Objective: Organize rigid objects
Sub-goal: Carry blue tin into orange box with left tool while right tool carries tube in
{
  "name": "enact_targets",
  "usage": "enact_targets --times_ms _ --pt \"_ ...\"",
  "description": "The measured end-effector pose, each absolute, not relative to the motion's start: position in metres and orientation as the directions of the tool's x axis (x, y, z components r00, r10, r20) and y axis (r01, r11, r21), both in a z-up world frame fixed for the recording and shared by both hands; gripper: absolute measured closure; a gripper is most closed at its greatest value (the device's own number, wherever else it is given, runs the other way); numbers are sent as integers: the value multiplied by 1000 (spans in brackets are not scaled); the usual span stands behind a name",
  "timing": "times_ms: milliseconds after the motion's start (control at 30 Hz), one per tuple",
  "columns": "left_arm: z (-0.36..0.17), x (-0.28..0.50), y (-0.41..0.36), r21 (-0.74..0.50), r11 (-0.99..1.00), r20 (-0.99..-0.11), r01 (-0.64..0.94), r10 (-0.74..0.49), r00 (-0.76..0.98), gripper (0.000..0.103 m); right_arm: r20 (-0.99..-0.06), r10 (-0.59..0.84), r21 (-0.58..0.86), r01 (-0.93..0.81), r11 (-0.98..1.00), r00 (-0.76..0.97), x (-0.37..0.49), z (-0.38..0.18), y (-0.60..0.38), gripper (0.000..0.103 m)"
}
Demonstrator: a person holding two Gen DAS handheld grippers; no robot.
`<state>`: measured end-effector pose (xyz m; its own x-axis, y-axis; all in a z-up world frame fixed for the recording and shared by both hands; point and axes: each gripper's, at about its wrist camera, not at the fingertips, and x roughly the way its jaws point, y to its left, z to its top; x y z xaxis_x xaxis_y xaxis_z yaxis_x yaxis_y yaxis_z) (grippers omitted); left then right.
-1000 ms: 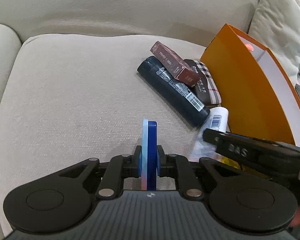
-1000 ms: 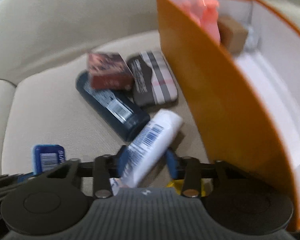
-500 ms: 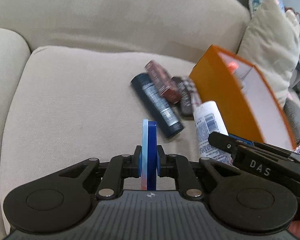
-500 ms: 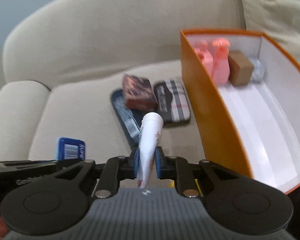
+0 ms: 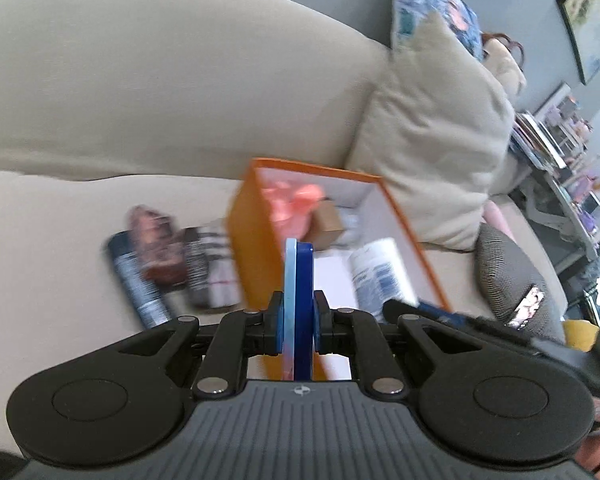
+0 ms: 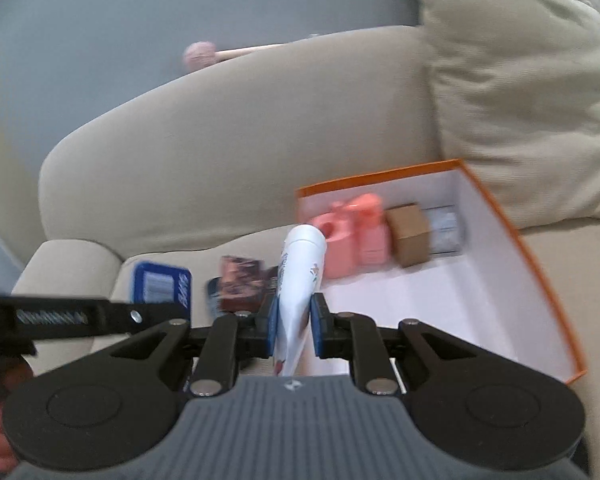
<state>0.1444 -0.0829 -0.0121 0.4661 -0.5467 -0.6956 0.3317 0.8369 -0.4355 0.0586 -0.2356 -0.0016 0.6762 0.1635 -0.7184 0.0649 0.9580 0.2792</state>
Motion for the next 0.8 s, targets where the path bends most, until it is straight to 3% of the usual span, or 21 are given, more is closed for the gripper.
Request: enact_targets --times_ms 233,500,800 --pt "-27 193 -159 -424 856 -775 295 -511 371 89 -768 191 337 132 932 612 83 -27 -305 85" --pt "-73 250 -223 -195 941 -920 275 -273 282 89 -788 262 373 93 923 558 122 -71 -330 84" --pt "-117 273 -258 -26 958 -973 287 -90 211 88 -800 306 392 64 918 516 156 -111 -333 84"
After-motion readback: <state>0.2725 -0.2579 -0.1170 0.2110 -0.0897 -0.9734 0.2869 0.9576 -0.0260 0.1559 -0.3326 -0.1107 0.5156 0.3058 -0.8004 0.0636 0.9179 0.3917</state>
